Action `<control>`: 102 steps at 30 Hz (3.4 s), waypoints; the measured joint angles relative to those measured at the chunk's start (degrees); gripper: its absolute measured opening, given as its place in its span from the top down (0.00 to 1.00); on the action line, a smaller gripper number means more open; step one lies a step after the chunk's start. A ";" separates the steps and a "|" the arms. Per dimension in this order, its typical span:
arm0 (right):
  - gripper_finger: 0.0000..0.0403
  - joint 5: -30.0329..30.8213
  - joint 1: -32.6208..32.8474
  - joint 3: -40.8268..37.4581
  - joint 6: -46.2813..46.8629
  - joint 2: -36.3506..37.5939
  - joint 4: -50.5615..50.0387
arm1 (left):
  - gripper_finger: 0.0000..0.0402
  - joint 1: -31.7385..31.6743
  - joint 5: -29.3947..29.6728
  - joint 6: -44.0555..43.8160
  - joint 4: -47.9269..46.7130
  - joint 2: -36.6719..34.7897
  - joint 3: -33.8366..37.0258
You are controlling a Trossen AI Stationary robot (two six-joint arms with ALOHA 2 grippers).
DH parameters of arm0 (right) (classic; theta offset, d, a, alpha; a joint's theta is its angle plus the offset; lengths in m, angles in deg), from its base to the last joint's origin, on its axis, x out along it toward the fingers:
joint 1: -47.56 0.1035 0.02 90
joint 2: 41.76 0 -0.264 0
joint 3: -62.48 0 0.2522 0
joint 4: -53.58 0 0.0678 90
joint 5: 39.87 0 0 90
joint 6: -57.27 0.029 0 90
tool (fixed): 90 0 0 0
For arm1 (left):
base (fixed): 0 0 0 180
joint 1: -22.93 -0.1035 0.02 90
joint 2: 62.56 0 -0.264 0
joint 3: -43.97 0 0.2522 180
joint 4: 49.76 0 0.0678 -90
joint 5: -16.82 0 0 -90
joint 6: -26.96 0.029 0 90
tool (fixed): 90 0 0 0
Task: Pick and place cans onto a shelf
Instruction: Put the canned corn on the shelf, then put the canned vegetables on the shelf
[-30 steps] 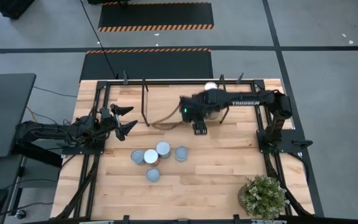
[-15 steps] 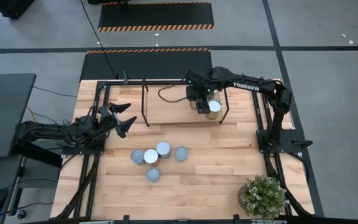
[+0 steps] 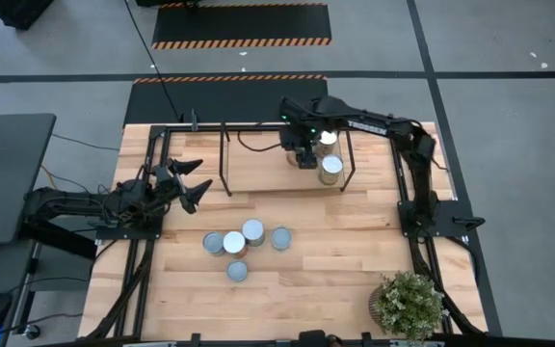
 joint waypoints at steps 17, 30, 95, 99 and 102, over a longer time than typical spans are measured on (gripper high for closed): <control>0.20 -1.71 -4.43 10.49 -4.93 -7.63 -5.90 | 0.02 -0.02 -0.04 0.04 -0.40 -0.02 0.00; 0.20 -2.64 -6.53 6.91 -6.31 -7.59 -4.79 | 0.02 -0.02 -0.04 0.04 -0.42 -0.02 0.00; 0.06 -2.19 18.66 14.23 17.56 -7.54 1.97 | 0.02 -0.02 -0.06 2.77 -1.68 0.00 0.00; 0.06 -2.25 21.87 11.25 20.26 -7.49 7.79 | 0.02 -0.02 -3.90 2.63 -1.69 -0.02 0.00; 0.06 -2.28 24.44 9.78 22.70 -7.52 10.74 | 0.02 -0.02 -11.44 1.65 -1.88 -0.02 0.00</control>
